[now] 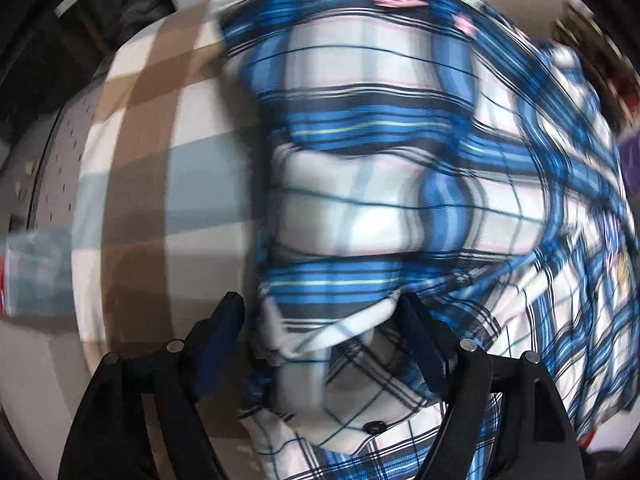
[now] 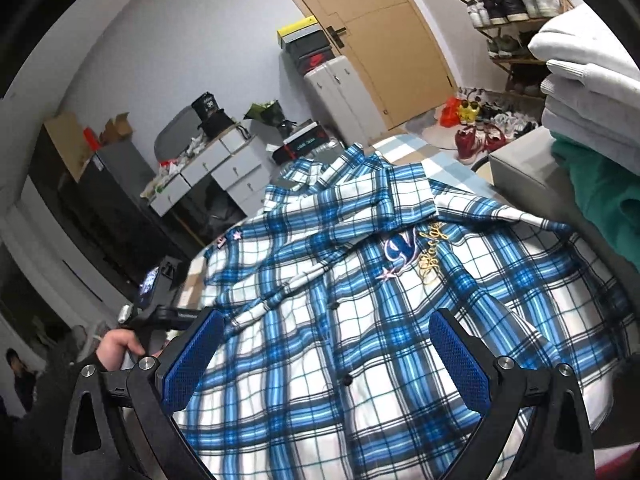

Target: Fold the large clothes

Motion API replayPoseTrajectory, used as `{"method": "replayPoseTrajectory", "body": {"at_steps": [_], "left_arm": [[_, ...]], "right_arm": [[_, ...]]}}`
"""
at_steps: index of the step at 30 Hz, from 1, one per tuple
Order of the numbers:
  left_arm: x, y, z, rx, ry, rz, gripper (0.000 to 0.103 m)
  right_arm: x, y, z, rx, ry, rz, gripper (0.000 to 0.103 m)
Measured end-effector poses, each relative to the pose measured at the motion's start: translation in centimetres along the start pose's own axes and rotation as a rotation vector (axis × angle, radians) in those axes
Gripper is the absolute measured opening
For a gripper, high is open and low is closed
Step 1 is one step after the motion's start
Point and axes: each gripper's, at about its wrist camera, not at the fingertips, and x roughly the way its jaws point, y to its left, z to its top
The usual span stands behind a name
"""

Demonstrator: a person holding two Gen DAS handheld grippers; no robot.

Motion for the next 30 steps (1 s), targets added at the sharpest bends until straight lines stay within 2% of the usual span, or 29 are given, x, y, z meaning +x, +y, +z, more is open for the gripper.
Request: {"method": "replayPoseTrajectory", "body": {"at_steps": [2,4,6,7,10,11,13,14,15,17,18,19,21,22,23,24,25,26,28,30], "left_arm": [[-1.6,1.2,-0.3,-0.058,-0.017,-0.016,0.077],[-4.3,1.7,-0.7,-0.083,-0.101,0.001,0.077],[-7.2,1.2,-1.1,-0.061,-0.201,-0.003,0.077],[-8.2,0.2,-1.5,-0.019,-0.238,0.031,0.077],[-9.1,-5.0,-3.1,0.305,-0.330,0.294,0.077],[-8.5,-6.8,-3.8,0.417,-0.322,0.349,0.077],[-6.6,-8.9,-5.0,0.588,-0.252,0.378,0.077],[-5.7,-9.6,-5.1,0.628,-0.227,0.385,0.077],[-4.6,-10.0,-5.3,0.680,-0.201,0.424,0.077],[-2.9,-9.7,-5.0,0.729,-0.213,0.564,0.077],[-2.7,-9.4,-4.7,0.718,-0.211,0.587,0.080],[-3.3,-9.0,-4.6,0.696,-0.227,0.545,0.080],[-3.9,-8.0,-4.3,0.667,-0.189,0.468,0.070],[-4.3,-7.4,-4.3,0.655,-0.164,0.406,0.054],[-4.5,-6.9,-4.2,0.654,-0.153,0.388,0.037],[-4.8,-6.1,-4.4,0.650,-0.144,0.394,0.027],[-4.9,-5.9,-4.0,0.647,-0.140,0.402,0.004],[-5.2,-5.0,-4.1,0.637,-0.139,0.423,0.003],[-5.5,-3.8,-3.4,0.601,-0.135,0.390,0.003],[-6.3,-3.1,-3.3,0.580,-0.183,0.383,0.002]], "right_arm": [[0.1,0.0,0.0,-0.008,0.003,-0.012,0.103],[0.3,0.0,0.0,-0.008,0.004,-0.016,0.103],[0.4,0.0,0.0,-0.002,0.007,-0.014,0.103],[0.4,0.0,-0.1,-0.001,0.010,-0.009,0.103],[0.5,0.4,-0.2,-0.019,0.011,-0.009,0.103],[0.5,0.5,-0.3,-0.026,0.012,-0.006,0.103],[0.5,0.7,-0.4,-0.038,0.016,0.001,0.103],[0.5,0.7,-0.4,-0.042,0.016,0.003,0.103],[0.5,0.7,-0.4,-0.042,0.016,0.005,0.103],[0.4,0.4,-0.4,-0.030,0.016,0.010,0.103],[0.3,0.3,-0.4,-0.024,0.018,0.012,0.103],[0.3,0.2,-0.5,-0.017,0.021,0.014,0.103],[0.5,0.3,-0.4,-0.016,0.028,0.018,0.103],[0.6,0.3,-0.4,-0.015,0.033,0.022,0.103],[0.6,0.3,-0.3,-0.016,0.036,0.025,0.103],[0.7,0.4,-0.3,-0.017,0.038,0.026,0.103],[0.6,0.4,-0.3,-0.017,0.037,0.027,0.103],[0.6,0.4,-0.4,-0.014,0.037,0.029,0.103],[0.5,0.3,-0.4,-0.011,0.031,0.032,0.103],[0.4,0.2,-0.3,-0.012,0.027,0.030,0.103]]}}
